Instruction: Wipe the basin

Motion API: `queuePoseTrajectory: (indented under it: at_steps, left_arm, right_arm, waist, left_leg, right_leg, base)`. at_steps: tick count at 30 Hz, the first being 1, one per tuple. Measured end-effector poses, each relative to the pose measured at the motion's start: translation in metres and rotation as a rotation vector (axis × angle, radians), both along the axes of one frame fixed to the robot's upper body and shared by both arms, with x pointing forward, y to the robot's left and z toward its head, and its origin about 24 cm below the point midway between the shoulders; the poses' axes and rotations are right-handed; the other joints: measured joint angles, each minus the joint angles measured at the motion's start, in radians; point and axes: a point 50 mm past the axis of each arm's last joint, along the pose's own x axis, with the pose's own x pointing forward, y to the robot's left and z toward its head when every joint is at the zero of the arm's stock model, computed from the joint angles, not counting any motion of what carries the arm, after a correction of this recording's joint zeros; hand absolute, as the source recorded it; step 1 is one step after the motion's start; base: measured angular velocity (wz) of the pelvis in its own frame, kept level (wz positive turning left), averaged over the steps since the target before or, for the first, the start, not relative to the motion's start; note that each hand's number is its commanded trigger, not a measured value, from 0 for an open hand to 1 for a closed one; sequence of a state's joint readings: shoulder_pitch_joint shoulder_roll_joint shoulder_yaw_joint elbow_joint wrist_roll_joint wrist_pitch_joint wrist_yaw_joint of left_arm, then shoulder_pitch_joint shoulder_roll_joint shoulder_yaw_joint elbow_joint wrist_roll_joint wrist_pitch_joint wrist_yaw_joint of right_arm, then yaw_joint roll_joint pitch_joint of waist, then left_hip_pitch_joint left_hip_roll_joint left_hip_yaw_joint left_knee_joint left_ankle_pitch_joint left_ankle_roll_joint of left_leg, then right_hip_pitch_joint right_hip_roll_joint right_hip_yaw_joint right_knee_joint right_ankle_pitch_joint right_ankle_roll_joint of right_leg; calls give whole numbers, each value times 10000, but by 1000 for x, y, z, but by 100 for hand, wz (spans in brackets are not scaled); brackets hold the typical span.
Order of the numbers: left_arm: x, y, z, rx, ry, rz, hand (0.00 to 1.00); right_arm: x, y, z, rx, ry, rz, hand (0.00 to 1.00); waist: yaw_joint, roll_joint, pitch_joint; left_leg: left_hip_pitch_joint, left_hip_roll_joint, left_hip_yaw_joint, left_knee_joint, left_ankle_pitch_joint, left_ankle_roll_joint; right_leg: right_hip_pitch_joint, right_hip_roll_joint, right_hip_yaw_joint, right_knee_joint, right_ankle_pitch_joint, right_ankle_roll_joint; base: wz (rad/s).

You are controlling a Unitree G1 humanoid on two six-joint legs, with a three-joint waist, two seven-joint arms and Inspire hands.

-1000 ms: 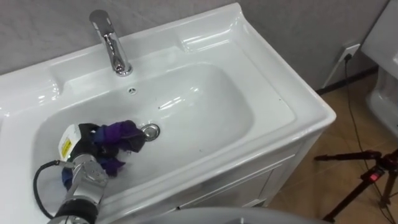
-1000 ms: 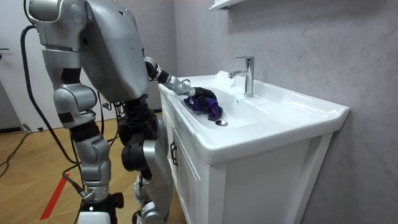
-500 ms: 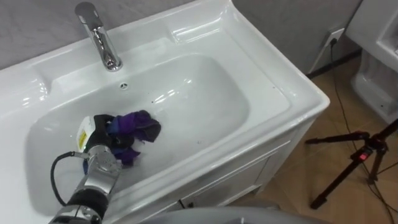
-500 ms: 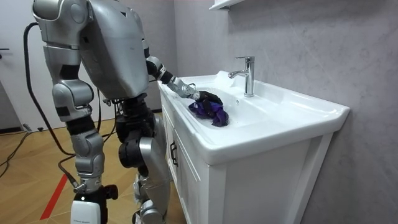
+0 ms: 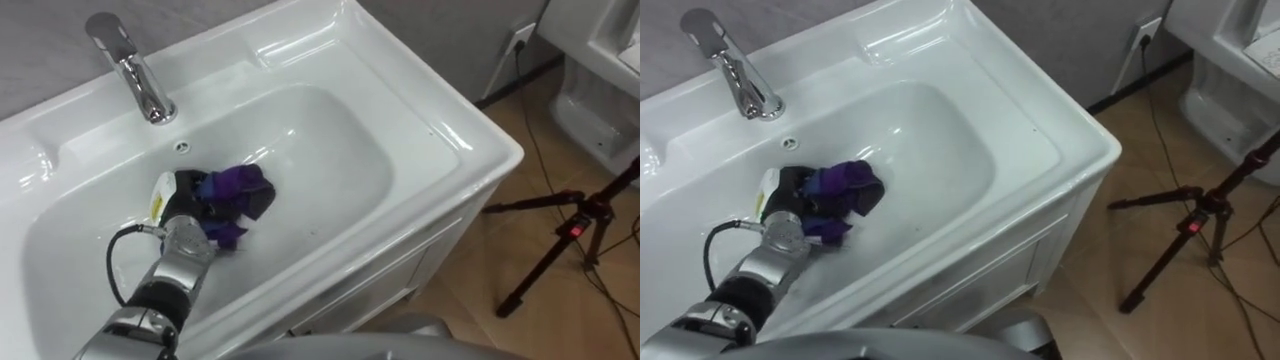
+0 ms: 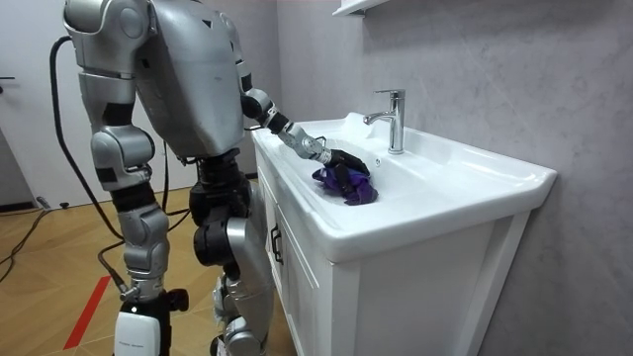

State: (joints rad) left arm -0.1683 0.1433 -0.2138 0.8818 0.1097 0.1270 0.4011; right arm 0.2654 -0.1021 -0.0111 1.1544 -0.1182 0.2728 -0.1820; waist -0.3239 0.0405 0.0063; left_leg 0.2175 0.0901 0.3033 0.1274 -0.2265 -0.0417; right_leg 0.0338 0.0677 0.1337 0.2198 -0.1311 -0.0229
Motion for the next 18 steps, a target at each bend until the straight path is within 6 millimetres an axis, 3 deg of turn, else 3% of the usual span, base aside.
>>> queuePoseTrajectory:
  at_steps: [12,18]
  left_arm:
    - [14,-19,7,-102,190,-982,100]
    - [33,-68,23,-1207,-353,-2992,100]
  right_arm:
    - [2,3,-1,370,189,449,0]
    - [7,5,-2,573,82,600,0]
  waist:
    - [-273,330,28]
    - [-390,314,41]
  left_leg:
    - [-175,-119,-80,6,-6,89]
    - [-194,-170,-102,-1,-72,197]
  right_leg:
    - [-140,-145,-80,9,-17,96]
    - [-148,-237,-74,12,-81,209]
  base:
    - [1]
    - [0]
